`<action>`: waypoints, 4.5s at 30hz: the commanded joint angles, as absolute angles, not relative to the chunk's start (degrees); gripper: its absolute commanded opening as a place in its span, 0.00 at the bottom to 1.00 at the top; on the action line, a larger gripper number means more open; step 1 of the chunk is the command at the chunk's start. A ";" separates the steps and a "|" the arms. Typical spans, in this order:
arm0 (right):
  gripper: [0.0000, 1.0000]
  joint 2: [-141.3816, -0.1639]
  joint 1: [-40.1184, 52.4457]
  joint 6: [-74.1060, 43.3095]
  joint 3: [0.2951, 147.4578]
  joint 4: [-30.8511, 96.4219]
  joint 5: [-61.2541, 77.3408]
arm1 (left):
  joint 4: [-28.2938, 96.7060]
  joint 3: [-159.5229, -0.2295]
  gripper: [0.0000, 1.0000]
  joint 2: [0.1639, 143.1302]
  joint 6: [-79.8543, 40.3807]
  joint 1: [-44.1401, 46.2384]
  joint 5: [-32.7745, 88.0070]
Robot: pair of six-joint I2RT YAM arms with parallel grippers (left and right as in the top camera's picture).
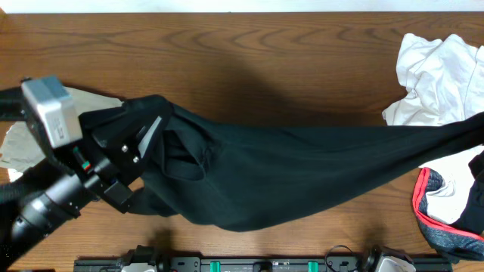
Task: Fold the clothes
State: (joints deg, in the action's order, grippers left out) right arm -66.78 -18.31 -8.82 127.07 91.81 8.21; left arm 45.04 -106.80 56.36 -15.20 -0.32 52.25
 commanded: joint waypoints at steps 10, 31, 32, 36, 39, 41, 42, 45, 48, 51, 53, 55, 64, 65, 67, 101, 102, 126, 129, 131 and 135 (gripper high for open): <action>0.01 -66.63 -18.74 -10.90 127.83 92.42 2.76 | 57.36 -109.12 0.06 62.48 -8.34 -0.73 50.89; 0.01 -66.63 -18.74 -13.28 130.52 88.51 1.26 | 64.95 -121.54 0.06 68.47 -2.96 -6.20 31.66; 0.01 -66.63 -18.74 -13.30 130.50 88.47 1.26 | 65.21 -121.54 0.06 68.47 -2.96 -6.20 31.66; 0.01 -66.63 -18.74 -13.28 130.52 88.49 1.26 | 66.11 -121.60 0.06 68.14 -2.57 -6.20 31.94; 0.01 -66.65 -18.74 -13.32 130.50 88.42 0.97 | 66.43 -122.06 0.06 67.59 -2.59 -6.20 31.94; 0.01 -67.16 -18.74 -13.32 130.50 87.79 0.86 | 66.24 -122.13 0.06 67.66 -2.61 -6.02 32.14; 0.01 -67.83 -18.74 -13.30 130.50 87.44 0.86 | 66.15 -122.10 0.06 68.20 -2.61 -5.96 32.34; 0.01 -70.76 -18.74 -13.30 130.50 87.13 1.15 | 65.71 -122.10 0.06 71.07 -2.61 -5.98 32.56; 0.01 -76.07 -18.74 -13.28 130.47 87.00 2.22 | 64.47 -122.10 0.06 76.07 -2.59 -5.98 34.39; 0.01 -83.31 -18.72 -13.21 130.47 85.95 4.67 | 61.28 -122.10 0.06 82.35 -2.61 -5.89 37.36; 0.01 -88.60 -18.68 -13.17 130.47 84.64 6.11 | 57.95 -122.10 0.06 87.07 -2.59 -5.15 37.50; 0.01 -94.59 -18.50 -12.71 130.47 82.37 8.10 | 53.74 -122.10 0.06 92.55 -2.63 -4.19 37.50; 0.01 -114.08 -17.04 -8.84 130.47 63.90 27.27 | 40.60 -124.53 0.06 109.27 -3.01 -1.80 39.16; 0.01 -114.10 -16.88 -8.84 130.50 61.80 28.27 | 39.72 -125.54 0.06 109.43 -3.03 -1.93 40.12; 0.01 -112.64 -16.82 -8.71 131.37 58.00 28.05 | 38.85 -128.81 0.06 109.19 -3.03 -1.96 40.07; 0.01 -105.67 -18.94 -3.99 100.73 84.82 -5.26 | 96.79 -120.75 0.06 111.31 18.24 -0.75 37.06; 0.01 -105.65 -19.09 -4.01 99.74 85.23 -4.86 | 96.79 -119.00 0.06 111.31 18.35 -0.78 37.06; 0.01 -105.65 -19.05 -4.01 92.75 78.98 1.76 | 85.62 -109.34 0.06 111.28 18.33 4.01 39.24; 0.01 -105.65 -19.05 -3.99 92.75 77.84 2.11 | 85.62 -109.34 0.06 110.72 18.39 4.75 39.22; 0.01 -105.65 -19.05 -3.88 92.75 77.14 2.92 | 84.49 -109.34 0.06 109.89 18.37 4.80 39.22; 0.01 -105.65 -19.07 -3.11 92.75 76.90 3.68 | 83.99 -109.34 0.06 107.79 18.59 4.80 38.85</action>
State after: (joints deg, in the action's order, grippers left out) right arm -106.48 -18.52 -3.84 92.99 76.99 2.85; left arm 83.48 -109.14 111.22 19.00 5.06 38.81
